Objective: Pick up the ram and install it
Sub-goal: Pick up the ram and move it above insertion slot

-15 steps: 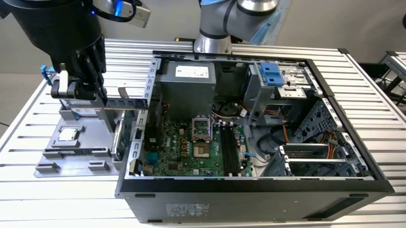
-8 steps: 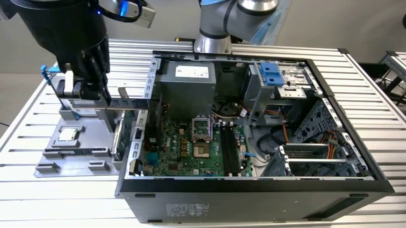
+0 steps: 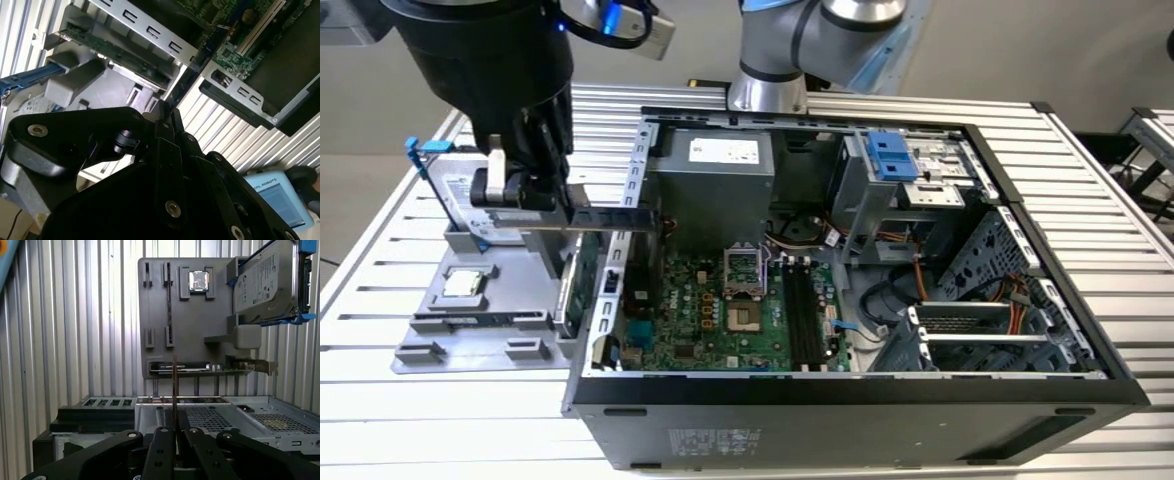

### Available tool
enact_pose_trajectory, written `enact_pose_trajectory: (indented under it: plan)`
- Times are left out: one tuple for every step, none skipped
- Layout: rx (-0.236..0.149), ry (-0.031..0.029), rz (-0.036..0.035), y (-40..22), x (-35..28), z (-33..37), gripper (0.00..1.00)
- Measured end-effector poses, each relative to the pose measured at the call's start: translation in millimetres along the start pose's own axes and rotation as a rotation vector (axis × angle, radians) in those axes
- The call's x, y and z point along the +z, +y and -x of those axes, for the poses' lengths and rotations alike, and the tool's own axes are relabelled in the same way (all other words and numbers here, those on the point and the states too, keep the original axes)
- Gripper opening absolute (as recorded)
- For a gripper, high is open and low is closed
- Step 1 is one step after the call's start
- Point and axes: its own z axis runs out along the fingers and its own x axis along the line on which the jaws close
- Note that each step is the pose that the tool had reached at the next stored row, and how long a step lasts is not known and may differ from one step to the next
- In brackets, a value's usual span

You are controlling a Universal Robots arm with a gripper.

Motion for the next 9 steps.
enact_pose_trajectory:
  plan:
    - [0.0,0.0,0.0003,-2.3,0.0,0.0,0.0]
    - [0.0,0.0,0.0006,-4.6,-0.1,0.1,0.0]
    - [0.0,0.0,0.0009,-6.8,-0.1,0.1,0.0]
    - [0.0,0.0,0.0011,-9.1,-0.1,0.1,0.0]
    - [0.0,0.0,0.0013,-11.2,-0.2,0.2,0.0]
    - [0.0,0.0,0.0016,-13.4,-0.2,0.2,0.0]
    - [0.0,0.0001,0.0019,-15.5,-0.3,0.2,0.0]
    - [0.0,0.0001,0.0021,-17.7,-0.3,0.3,0.0]
    - [0.0,0.0,0.0022,-19.8,-0.3,0.3,0.0]
